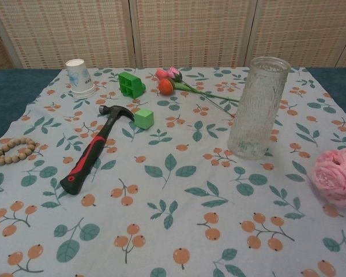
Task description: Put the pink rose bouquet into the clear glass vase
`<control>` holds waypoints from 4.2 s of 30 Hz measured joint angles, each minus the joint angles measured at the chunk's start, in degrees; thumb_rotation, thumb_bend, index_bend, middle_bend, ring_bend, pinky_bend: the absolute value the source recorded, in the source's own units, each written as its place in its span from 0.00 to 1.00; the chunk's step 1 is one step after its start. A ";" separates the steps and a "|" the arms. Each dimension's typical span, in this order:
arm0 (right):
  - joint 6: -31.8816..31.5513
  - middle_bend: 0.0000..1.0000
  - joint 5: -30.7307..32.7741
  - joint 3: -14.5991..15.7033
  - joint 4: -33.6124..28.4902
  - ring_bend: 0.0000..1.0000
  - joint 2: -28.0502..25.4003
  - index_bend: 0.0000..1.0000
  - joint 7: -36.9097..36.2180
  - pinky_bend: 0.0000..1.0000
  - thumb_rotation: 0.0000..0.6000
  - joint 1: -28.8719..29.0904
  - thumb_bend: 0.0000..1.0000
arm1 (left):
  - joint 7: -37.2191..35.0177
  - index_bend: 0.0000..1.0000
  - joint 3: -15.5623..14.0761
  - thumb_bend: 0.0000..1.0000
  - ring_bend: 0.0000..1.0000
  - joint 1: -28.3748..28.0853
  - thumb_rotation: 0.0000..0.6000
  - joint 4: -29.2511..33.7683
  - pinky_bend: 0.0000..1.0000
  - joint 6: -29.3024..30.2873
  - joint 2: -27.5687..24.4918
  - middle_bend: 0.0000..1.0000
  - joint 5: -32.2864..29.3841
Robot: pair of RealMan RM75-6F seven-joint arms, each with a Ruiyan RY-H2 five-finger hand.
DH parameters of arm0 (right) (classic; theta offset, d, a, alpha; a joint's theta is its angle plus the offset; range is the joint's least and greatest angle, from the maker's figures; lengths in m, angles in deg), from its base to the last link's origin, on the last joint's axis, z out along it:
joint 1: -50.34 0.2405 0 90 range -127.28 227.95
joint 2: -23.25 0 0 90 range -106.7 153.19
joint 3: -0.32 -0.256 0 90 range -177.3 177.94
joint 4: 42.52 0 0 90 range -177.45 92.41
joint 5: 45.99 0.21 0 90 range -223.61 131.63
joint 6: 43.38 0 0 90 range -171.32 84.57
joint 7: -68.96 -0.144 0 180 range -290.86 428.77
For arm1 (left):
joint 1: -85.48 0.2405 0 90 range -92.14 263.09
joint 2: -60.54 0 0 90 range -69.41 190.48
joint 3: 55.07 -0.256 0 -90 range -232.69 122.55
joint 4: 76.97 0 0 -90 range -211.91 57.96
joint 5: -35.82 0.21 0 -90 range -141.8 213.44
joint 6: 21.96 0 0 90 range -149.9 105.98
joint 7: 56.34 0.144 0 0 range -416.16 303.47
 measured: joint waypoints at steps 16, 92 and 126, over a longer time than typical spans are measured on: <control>-3.24 0.55 -9.24 2.08 1.64 0.48 0.25 0.05 -5.54 0.85 1.00 -2.66 0.04 | 0.19 0.10 -0.13 0.34 0.16 0.61 1.00 0.98 0.39 0.50 -1.09 0.12 -0.60; 8.93 0.84 -4.50 -8.40 -24.73 0.84 -25.64 0.92 -49.99 0.98 1.00 8.32 0.46 | 0.41 0.10 -0.25 0.33 0.16 0.40 1.00 1.04 0.39 -0.60 -0.75 0.12 -0.47; 21.17 0.84 4.00 -13.62 -13.25 0.84 -14.64 0.92 -56.05 0.98 1.00 15.27 0.46 | 0.60 0.10 -0.16 0.33 0.16 0.40 1.00 0.92 0.39 -0.67 -0.76 0.12 -0.80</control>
